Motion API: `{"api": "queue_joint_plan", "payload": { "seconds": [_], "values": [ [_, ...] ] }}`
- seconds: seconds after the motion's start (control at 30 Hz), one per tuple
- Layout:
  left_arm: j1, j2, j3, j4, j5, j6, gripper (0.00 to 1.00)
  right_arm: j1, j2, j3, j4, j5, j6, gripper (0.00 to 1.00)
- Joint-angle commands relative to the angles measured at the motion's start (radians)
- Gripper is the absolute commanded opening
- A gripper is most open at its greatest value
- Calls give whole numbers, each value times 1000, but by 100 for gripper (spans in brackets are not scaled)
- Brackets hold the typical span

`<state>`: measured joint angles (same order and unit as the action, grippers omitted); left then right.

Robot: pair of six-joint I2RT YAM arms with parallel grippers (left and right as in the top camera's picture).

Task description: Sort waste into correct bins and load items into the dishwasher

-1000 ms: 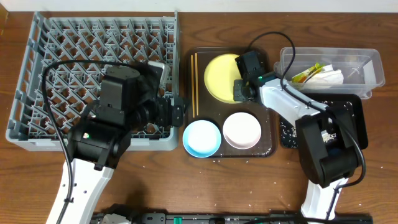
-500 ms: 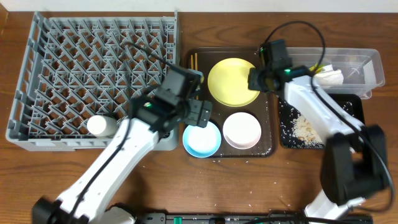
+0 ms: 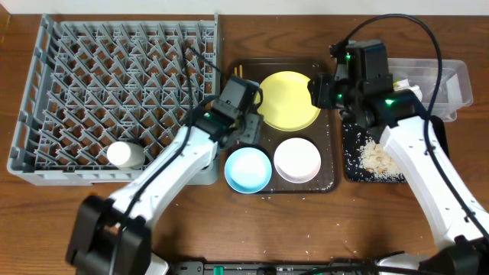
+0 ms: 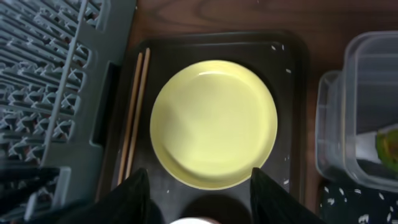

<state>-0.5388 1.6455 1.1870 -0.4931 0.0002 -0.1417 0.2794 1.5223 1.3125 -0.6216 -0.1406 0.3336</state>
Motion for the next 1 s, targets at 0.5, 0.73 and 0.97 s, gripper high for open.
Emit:
{"api": "queue_joint_plan", "payload": {
  "seconds": [0.5,0.73,0.97],
  "values": [
    [-1,367,17,308,-126,-29,36,-3,-32,1,-113,5,33,47],
    [-2,392,17,316,-170,-59,36,-3,-32,1,-132,5,32,44],
    [-1,389,17,295,-169,-94,40,-3,-32,1,-131,5,33,43]
  ]
}}
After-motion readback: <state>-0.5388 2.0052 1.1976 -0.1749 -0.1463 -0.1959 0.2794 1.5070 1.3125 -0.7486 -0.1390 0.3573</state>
